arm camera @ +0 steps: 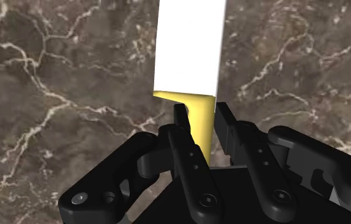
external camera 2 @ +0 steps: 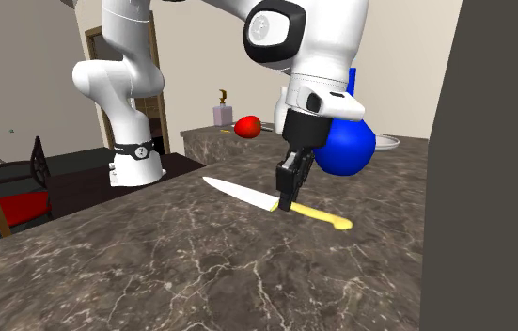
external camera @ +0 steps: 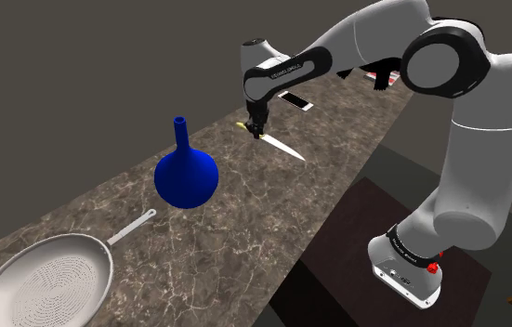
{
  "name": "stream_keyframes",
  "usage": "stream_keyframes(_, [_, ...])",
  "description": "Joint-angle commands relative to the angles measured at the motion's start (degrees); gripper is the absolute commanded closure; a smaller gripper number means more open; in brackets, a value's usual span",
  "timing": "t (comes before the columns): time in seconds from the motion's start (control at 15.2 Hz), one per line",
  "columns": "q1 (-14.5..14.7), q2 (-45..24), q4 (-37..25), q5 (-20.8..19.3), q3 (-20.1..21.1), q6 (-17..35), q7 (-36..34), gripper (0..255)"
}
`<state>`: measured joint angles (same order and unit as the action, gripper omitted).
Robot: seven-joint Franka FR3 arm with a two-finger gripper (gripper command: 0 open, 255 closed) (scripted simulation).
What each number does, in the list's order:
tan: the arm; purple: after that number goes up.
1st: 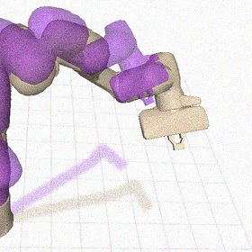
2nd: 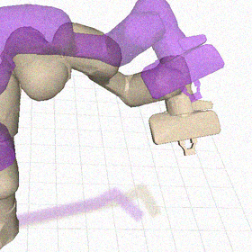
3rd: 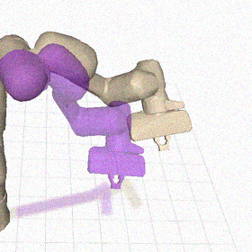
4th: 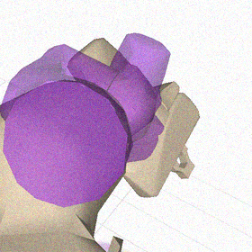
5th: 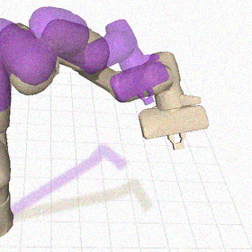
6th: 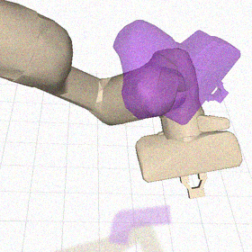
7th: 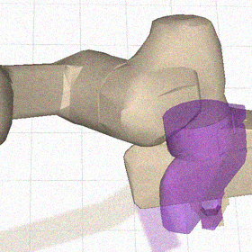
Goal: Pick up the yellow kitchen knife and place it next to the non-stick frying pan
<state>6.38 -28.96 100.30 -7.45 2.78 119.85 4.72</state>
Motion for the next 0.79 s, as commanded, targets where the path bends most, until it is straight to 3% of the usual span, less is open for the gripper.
stream_keyframes(0.0, [0.0, 1.1, 0.0, 0.1, 0.1, -1.1, 0.1, 255])
stream_keyframes(0.73, [-0.1, 5.2, -2.7, 0.7, 0.3, -7.9, 0.9, 255])
